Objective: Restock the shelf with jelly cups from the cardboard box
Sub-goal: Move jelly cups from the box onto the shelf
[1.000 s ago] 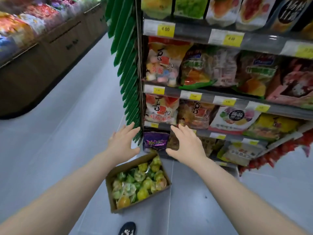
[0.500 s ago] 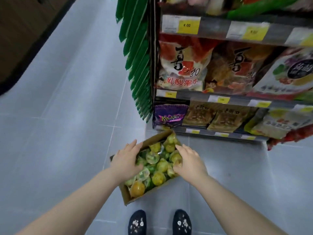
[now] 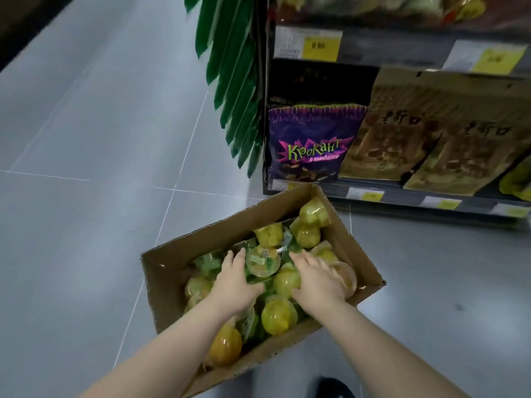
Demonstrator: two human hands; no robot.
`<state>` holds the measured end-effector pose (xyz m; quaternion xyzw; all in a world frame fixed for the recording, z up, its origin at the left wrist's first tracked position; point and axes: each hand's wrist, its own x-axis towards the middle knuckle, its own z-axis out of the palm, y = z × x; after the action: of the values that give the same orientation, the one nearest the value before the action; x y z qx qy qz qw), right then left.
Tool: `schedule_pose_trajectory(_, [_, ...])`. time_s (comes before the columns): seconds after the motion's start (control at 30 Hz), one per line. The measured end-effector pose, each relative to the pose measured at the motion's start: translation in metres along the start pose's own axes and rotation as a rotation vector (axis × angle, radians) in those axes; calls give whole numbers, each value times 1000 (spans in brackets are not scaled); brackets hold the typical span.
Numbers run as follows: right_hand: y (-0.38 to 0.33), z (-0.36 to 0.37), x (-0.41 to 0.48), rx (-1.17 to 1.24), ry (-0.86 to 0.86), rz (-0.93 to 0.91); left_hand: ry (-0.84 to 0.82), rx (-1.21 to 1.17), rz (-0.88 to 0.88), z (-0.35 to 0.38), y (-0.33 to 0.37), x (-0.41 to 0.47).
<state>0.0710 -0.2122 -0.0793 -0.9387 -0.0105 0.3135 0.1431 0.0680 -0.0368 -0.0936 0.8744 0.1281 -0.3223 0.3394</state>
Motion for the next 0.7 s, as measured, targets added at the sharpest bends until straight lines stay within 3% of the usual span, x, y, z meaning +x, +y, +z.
schedule_pose_trajectory(0.13, [16, 12, 27, -75, 71, -93, -18, 52, -15, 22, -19, 44])
schedule_pose_trajectory(0.3, [37, 0, 30, -1, 211, -184, 20, 102, -63, 49, -11, 81])
schedule_pose_trajectory(0.47, [56, -6, 11, 114, 348, -134, 63, 167, -217, 69, 6, 104])
schedule_pose_trajectory(0.7, [83, 3, -2, 100, 359, -54, 109, 294, -234, 67, 6, 105])
